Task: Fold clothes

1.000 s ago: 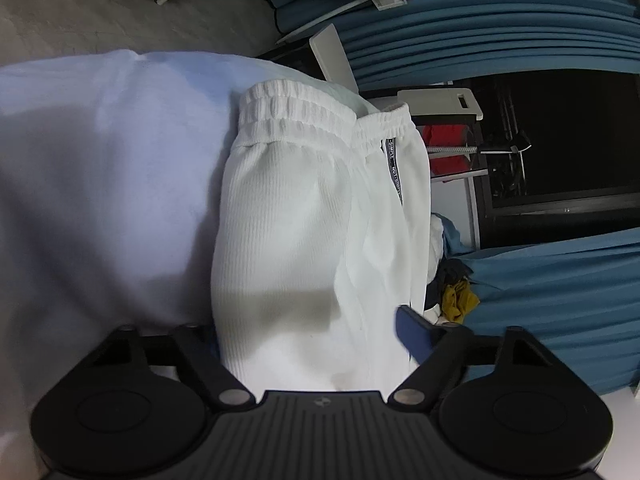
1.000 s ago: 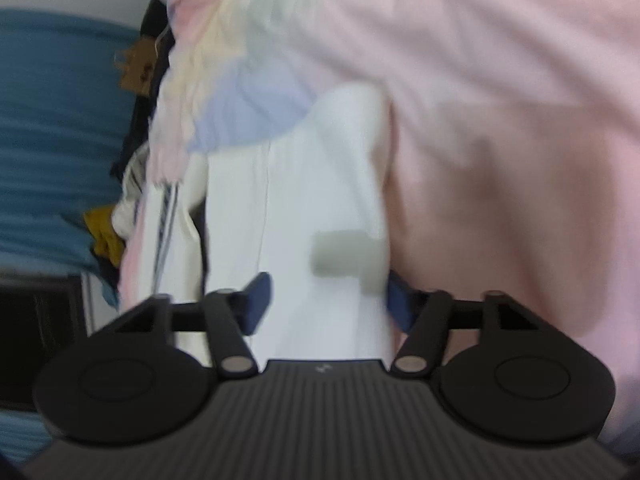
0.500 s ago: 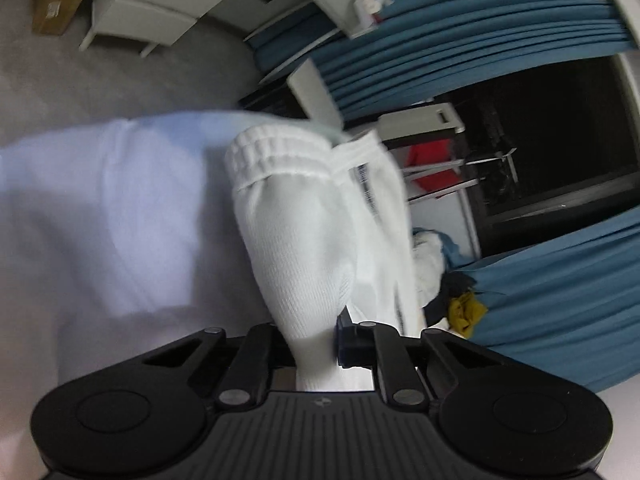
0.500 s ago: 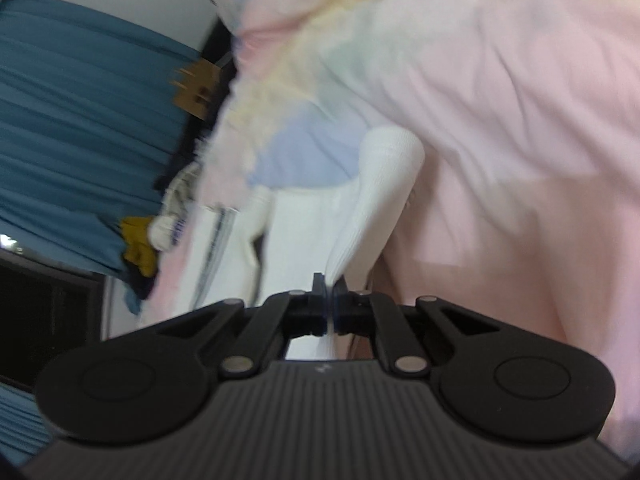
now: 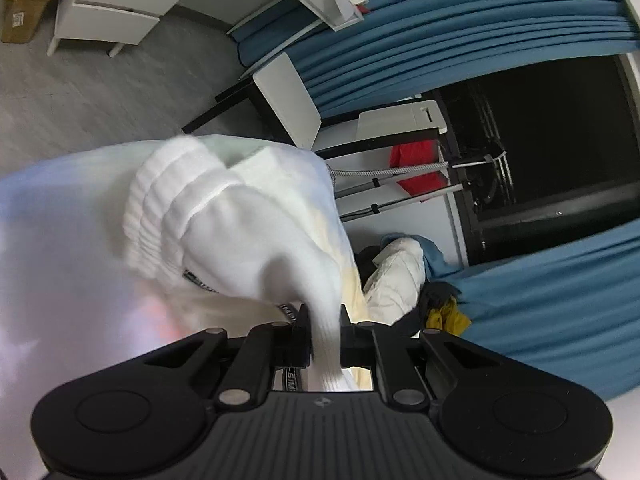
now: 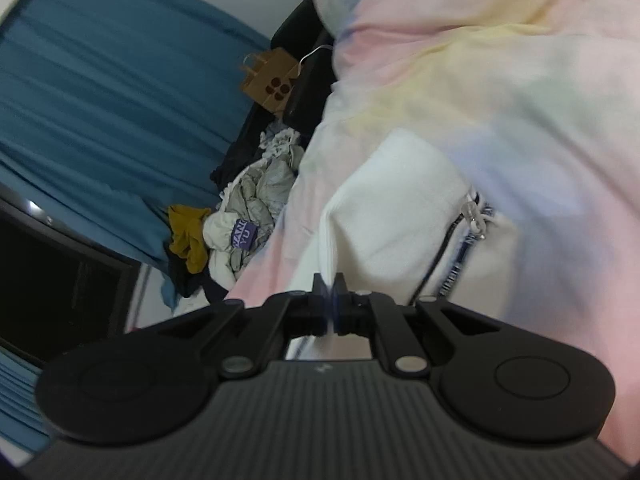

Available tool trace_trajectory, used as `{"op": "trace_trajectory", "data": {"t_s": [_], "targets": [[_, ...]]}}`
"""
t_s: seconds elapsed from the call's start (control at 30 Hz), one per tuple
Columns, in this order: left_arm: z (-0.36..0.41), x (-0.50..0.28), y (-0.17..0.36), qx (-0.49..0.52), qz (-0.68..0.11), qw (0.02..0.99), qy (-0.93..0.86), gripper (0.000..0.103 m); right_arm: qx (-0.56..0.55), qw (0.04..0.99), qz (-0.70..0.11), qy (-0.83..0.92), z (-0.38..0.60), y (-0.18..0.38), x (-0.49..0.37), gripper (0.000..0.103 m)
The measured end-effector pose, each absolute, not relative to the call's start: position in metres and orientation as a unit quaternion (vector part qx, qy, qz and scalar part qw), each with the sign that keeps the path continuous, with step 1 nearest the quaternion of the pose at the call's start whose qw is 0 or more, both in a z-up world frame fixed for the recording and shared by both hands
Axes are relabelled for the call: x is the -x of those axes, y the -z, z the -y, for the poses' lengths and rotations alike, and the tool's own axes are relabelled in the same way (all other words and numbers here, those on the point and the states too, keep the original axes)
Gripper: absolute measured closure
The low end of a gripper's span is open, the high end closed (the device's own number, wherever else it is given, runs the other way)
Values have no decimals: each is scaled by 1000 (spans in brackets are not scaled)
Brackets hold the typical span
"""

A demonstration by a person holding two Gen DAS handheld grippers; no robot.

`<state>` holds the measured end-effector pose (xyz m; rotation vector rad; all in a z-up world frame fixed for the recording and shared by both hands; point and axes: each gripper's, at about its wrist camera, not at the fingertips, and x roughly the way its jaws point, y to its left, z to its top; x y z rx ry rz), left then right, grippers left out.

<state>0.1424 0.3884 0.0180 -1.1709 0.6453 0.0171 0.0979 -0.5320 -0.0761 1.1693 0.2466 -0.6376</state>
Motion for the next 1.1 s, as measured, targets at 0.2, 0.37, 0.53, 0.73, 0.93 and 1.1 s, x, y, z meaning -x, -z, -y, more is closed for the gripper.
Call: {"op": "trace_trajectory", "data": {"t_s": [0.2,0.37,0.53,0.73,0.93,1.1], "targets": [[-351,-292,-4,506,-322,800,-36,92,-501,797,-138,308,556,99,-219,98],[-321,-388,41,465,-369,801,-74,91,-470,804,-181,316,569,142,-284,97],[-305,-440,79,420,-399,812,-68,82,-456,813,-209,295,577,171,-301,95],[-316,-409,71,412,-369,833,11,41,-455,839,-192,229,585,161,-281,66],[-320,-323,42,421,-312,850,64,16,-484,854,-109,158,570,131,-205,19],[-337,-255,71,484,-317,815,36,7,-540,820,-85,168,545,141,-125,19]]}}
